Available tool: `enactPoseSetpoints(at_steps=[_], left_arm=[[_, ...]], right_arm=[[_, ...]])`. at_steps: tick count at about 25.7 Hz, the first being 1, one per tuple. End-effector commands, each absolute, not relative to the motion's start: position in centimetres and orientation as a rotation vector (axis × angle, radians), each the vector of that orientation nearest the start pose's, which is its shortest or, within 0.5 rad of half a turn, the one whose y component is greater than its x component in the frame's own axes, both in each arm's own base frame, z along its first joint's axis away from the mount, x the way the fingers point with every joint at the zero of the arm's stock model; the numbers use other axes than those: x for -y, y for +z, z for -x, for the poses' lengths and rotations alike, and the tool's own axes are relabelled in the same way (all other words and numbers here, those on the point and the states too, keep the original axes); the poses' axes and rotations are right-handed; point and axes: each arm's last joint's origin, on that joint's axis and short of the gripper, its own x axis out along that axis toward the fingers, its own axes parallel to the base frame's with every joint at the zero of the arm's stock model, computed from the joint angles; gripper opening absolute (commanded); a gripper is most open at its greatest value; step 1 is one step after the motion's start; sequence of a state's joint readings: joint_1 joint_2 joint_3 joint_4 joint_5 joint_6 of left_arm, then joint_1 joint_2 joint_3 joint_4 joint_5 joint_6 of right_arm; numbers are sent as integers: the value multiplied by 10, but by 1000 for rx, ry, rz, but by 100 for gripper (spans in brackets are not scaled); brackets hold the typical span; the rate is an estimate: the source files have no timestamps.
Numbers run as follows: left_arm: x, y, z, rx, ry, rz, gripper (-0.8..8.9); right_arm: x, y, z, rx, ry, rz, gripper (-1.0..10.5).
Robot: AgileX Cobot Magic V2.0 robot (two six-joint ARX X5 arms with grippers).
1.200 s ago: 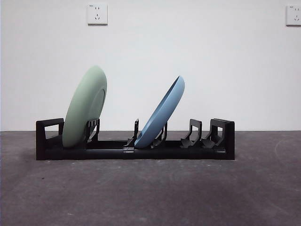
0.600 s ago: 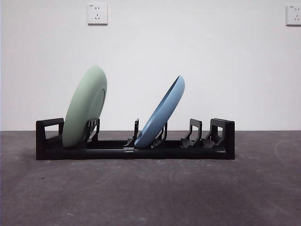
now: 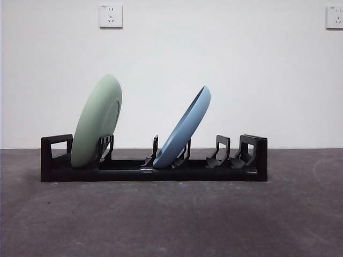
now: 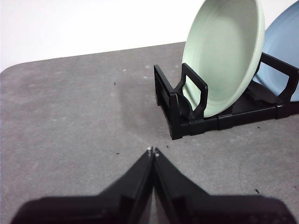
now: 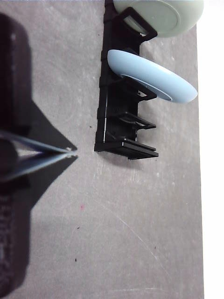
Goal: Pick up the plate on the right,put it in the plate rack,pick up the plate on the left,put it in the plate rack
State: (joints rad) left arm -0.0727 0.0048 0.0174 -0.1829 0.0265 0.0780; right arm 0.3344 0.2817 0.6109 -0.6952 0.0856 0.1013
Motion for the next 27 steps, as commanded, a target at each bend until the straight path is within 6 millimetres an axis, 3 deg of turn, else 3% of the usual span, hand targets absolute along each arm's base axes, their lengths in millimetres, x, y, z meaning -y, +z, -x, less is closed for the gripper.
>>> enactPoseSetpoints(at_steps=[1, 3, 7, 11, 12, 18, 27], left_arm=[[8, 147, -96, -175, -104, -79, -3], [8, 147, -96, -175, -103, -79, -3], [8, 147, -96, -175, -104, -79, -3], [8, 147, -96, -175, -104, -79, -3], [8, 147, -96, -175, -104, -79, -3], [8, 147, -96, -175, -103, -79, -3], [8, 147, -96, -175, -103, -79, -3]], right_arm=[[-21, 276, -67, -364, 239, 45, 5], [-17, 279, -68, -318, 214, 122, 5], [-7, 278, -76, -194, 93, 101, 5], [-5, 242, -81, -89, 120, 103, 4], [-5, 228, -83, -95, 117, 101, 5], [-5, 184, -86, -141, 118, 99, 5], [-5, 154, -92, -219, 122, 70, 4]])
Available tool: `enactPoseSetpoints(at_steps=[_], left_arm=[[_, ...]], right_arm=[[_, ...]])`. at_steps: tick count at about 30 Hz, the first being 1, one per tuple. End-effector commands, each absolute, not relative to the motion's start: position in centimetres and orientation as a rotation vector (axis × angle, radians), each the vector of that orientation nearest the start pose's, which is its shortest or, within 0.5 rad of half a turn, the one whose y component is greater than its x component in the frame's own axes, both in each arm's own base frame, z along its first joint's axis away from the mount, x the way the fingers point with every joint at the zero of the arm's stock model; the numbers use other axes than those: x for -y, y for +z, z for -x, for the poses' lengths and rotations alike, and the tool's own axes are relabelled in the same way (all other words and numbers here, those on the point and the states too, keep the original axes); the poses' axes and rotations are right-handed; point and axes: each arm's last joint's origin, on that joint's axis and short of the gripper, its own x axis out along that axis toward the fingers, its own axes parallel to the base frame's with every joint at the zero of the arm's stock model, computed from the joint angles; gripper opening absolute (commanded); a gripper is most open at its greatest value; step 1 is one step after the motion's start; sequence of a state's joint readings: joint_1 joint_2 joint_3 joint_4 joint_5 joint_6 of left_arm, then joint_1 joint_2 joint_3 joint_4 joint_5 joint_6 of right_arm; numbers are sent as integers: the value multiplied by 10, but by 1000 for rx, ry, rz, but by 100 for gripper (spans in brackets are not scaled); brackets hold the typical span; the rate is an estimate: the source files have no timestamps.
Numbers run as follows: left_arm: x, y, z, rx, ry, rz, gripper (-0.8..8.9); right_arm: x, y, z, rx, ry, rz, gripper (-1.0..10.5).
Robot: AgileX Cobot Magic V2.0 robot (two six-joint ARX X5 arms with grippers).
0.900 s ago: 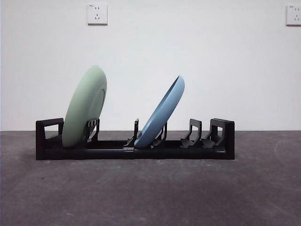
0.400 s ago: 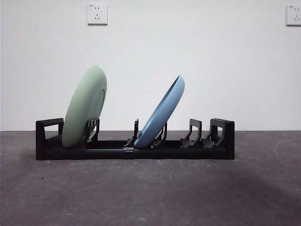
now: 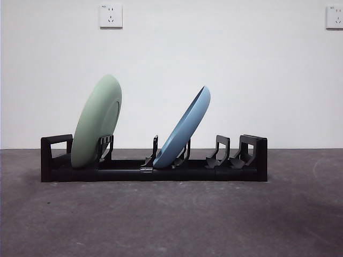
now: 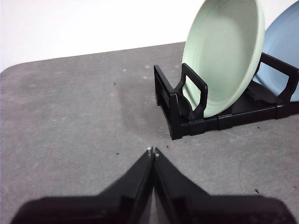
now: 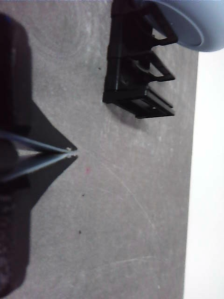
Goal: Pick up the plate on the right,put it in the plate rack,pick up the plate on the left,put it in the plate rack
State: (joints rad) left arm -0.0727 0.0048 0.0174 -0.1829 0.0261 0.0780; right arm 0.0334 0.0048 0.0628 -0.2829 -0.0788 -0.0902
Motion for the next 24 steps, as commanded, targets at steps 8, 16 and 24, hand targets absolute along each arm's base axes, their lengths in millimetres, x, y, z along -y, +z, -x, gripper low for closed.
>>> enactPoseSetpoints(at_steps=[8, 16, 24], left_arm=[[8, 147, -96, -175, -103, -79, -3], [8, 147, -96, -175, -104, -79, -3], [8, 147, -96, -175, -104, -79, -3]], right_arm=[[-5, 150, -93, -224, 113, 40, 5], [-5, 151, -93, -225, 110, 30, 5], [-5, 151, -93, -225, 110, 30, 5]])
